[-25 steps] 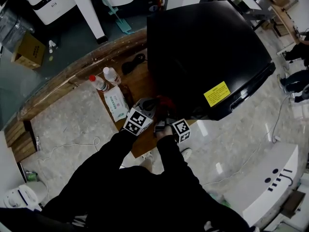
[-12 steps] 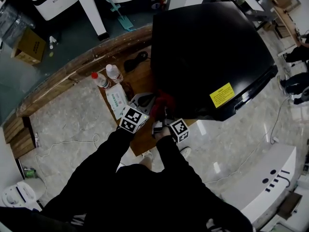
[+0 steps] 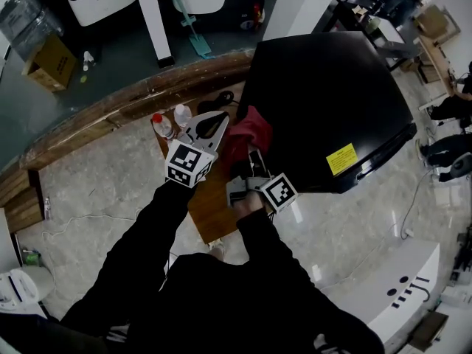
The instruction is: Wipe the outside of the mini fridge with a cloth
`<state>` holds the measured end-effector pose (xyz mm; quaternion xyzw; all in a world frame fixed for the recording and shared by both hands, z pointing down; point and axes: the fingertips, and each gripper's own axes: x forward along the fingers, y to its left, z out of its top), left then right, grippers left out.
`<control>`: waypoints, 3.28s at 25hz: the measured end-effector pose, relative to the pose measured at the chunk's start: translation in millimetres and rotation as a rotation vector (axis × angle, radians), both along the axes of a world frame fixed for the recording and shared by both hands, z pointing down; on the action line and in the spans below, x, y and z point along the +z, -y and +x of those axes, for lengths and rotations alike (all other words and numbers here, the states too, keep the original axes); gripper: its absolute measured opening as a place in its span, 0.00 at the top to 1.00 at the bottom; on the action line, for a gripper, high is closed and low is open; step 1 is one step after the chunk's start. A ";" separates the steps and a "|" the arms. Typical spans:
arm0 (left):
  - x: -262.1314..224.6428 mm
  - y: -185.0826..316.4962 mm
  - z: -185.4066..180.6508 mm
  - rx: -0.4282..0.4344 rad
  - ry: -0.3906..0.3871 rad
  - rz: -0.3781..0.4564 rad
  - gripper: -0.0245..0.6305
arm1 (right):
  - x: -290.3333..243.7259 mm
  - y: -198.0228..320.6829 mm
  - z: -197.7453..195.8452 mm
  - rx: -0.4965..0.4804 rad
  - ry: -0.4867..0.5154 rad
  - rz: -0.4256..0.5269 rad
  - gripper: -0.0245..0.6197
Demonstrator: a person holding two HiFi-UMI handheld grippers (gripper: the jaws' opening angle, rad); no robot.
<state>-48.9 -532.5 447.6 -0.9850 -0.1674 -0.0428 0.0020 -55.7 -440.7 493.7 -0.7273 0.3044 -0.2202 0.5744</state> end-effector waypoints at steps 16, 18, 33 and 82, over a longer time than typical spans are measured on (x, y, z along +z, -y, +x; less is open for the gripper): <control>-72.0 30.4 42.3 0.024 -0.126 -0.004 0.96 | -62.5 34.8 82.9 0.169 0.024 0.242 0.90; -64.7 28.1 44.8 0.035 -0.112 0.000 0.96 | -56.2 35.9 86.7 0.190 0.045 0.248 0.90; 75.4 18.3 45.5 0.073 0.160 0.004 0.95 | 77.8 34.1 92.5 0.263 0.229 0.149 0.90; -82.3 -267.2 -242.7 0.209 0.041 -0.114 0.95 | -130.8 -229.4 -213.6 -0.313 -0.826 -0.640 0.91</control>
